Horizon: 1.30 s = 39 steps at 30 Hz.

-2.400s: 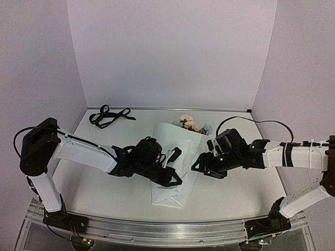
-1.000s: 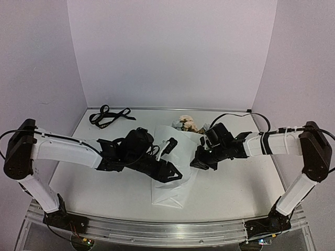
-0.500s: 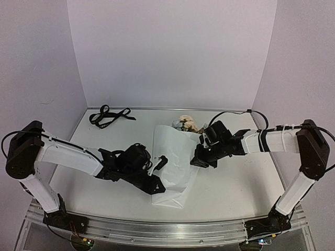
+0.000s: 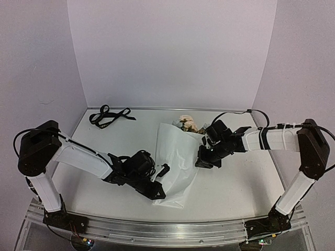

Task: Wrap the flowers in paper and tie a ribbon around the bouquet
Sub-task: Press the fold line of the folded bouquet.

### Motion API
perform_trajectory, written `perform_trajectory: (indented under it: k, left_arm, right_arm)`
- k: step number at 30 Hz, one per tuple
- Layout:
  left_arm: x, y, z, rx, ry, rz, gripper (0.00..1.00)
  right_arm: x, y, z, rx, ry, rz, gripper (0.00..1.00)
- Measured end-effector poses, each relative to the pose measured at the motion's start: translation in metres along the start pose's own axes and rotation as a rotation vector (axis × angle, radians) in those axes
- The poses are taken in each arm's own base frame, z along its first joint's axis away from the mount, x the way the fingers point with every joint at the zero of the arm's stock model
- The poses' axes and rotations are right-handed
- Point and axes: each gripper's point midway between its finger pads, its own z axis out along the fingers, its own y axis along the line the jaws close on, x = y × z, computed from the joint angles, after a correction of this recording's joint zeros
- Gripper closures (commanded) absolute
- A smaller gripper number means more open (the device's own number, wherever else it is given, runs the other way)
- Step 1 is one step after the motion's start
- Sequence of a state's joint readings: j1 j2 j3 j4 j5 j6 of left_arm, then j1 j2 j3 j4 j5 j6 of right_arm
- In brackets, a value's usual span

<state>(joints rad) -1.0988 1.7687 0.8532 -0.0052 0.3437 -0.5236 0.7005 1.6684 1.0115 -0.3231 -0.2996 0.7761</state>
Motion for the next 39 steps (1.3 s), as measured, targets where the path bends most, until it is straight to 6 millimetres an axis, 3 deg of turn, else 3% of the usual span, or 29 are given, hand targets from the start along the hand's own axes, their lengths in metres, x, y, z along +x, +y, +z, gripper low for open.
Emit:
perform_trajectory:
  k: [11,20,34,35,39]
  left_arm:
    - [-0.001,-0.004,-0.012,0.014,-0.034,0.008,0.85]
    - [-0.012,-0.013,-0.026,0.024,-0.087,0.026,0.88]
    - [0.014,0.009,-0.001,0.005,-0.012,-0.023,0.94]
    - [0.014,0.009,-0.001,0.008,-0.014,-0.025,0.94]
    - [0.015,0.008,0.000,0.015,-0.017,-0.028,0.94]
  right_arm:
    - [-0.023,0.028,-0.018,-0.007,0.001,-0.061,1.00]
    - [-0.018,0.020,-0.015,0.028,0.033,-0.056,1.00]
    - [-0.019,0.017,-0.012,0.048,0.059,-0.063,1.00]
    - [-0.019,0.017,-0.012,0.049,0.060,-0.063,0.97]
    - [-0.016,0.014,-0.014,0.064,0.080,-0.058,0.68]
